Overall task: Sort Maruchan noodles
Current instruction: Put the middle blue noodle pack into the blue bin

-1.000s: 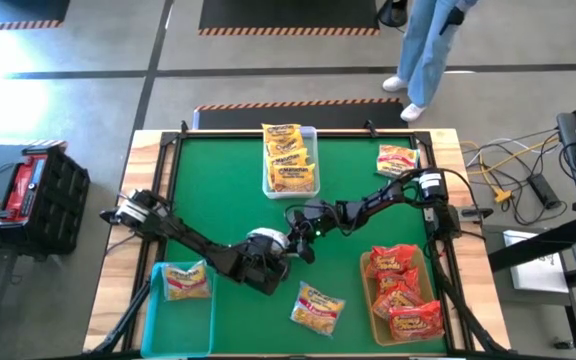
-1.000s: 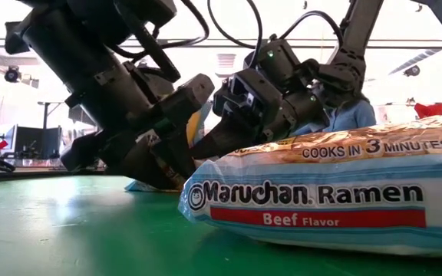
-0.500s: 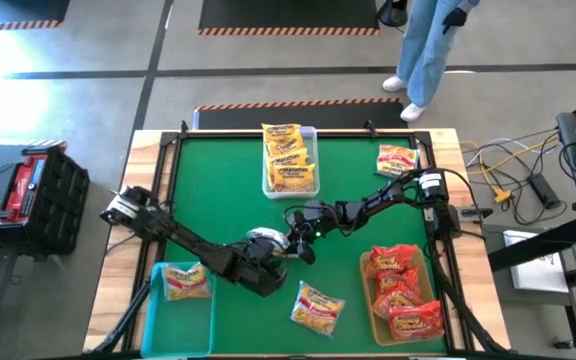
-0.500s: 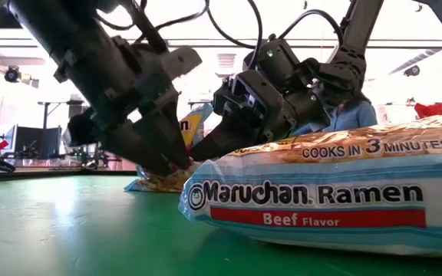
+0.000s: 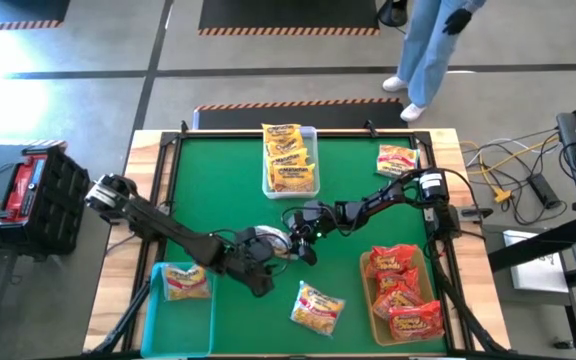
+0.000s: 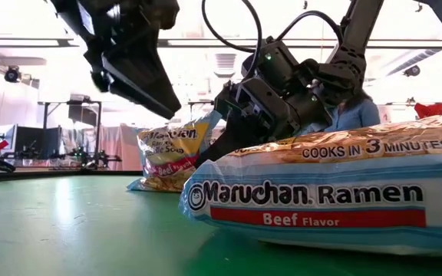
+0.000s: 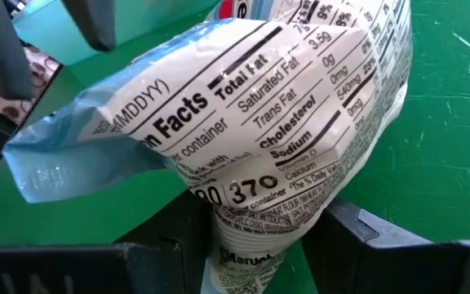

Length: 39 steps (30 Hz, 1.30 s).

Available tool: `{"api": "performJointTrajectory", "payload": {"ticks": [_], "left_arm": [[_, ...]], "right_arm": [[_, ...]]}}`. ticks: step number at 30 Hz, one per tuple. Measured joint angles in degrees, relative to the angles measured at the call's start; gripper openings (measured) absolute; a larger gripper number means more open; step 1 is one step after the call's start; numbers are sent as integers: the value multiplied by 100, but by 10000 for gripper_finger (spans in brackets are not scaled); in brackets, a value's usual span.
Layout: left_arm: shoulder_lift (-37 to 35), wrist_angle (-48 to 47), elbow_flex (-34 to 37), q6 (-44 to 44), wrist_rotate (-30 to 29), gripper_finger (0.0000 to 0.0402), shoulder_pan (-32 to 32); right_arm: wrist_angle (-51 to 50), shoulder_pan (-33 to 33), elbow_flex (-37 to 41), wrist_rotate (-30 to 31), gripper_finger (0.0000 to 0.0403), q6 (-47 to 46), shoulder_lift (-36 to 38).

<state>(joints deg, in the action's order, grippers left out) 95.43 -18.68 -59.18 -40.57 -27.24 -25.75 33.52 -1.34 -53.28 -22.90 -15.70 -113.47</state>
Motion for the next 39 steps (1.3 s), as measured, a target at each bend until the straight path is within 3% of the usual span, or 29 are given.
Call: {"api": "performJointTrajectory", "payload": {"ticks": [7, 13, 19, 26, 31, 39], "left_arm": [[84, -1160, -649, 974, 104, 153, 221], [55, -1908, -805, 1177, -36, 154, 363], [-97, -1885, -498, 1084, -375, 157, 392], [-304, -1798, 11, 1030, -498, 196, 421], [-551, -1478, 469, 1194, -1263, 198, 412], [-640, -1079, 724, 1596, -883, 211, 421]], "right_arm": [[-5, 0, 4, -2, 154, -23, 0], [-18, -2, 4, -1, 154, -61, 0], [-21, -4, 8, 1, 155, -79, 5], [-15, -7, 13, 57, 155, -149, 39], [5, -17, 13, 116, 155, -300, 50], [20, -17, 13, 195, 155, -402, 52]]}}
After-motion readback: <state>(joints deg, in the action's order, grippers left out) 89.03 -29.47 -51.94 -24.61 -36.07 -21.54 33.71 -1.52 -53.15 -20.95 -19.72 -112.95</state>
